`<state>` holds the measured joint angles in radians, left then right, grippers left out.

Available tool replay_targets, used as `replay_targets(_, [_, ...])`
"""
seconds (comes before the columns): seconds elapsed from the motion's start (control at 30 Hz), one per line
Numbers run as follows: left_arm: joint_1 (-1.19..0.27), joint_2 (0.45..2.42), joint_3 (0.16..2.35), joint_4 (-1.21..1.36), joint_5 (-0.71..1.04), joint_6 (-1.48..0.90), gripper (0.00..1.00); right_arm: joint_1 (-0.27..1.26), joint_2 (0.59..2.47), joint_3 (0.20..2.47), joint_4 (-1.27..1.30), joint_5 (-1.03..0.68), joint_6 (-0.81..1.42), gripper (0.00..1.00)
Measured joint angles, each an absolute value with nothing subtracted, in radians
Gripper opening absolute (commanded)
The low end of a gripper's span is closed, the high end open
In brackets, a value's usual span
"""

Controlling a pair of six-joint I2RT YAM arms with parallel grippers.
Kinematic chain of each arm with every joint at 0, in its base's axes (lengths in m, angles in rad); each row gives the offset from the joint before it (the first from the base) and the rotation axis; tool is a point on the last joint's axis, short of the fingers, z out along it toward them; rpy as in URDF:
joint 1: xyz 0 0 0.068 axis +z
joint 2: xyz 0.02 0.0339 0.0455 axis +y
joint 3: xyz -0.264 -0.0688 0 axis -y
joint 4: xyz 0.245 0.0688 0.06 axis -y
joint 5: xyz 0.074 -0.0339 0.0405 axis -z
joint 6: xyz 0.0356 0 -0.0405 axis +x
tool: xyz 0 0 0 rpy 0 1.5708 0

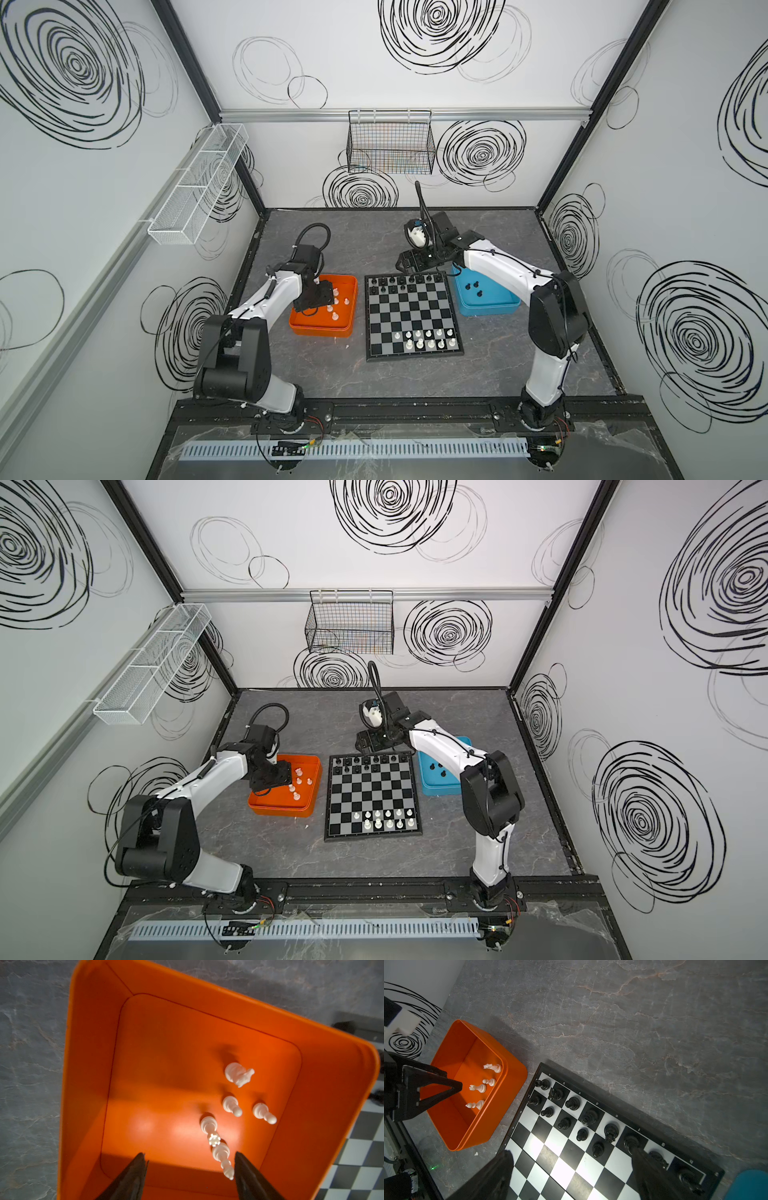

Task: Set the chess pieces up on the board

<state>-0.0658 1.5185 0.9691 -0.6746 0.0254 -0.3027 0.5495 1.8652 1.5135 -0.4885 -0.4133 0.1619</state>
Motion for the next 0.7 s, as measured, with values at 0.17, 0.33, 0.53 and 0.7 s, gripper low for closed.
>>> replay_targets(0.17, [-0.086, 1.557, 0.969, -0.646, 0.025, -0.300, 0.61, 0.547, 1.863, 1.501, -0.486, -0.417, 0.133, 0.93])
replay_targets(0.33, [-0.120, 1.590, 0.970, -0.627, 0.025, -0.299, 0.58, 0.536, 1.856, 1.484, -0.481, -0.418, 0.125, 0.93])
replay_targets(0.53, [-0.131, 1.631, 0.971, -0.609, 0.022, -0.297, 0.50, 0.516, 1.847, 1.476, -0.477, -0.416, 0.122, 0.93])
replay_targets(0.7, [-0.133, 1.653, 0.977, -0.604, 0.013, -0.294, 0.46, 0.505, 1.847, 1.467, -0.472, -0.411, 0.122, 0.93])
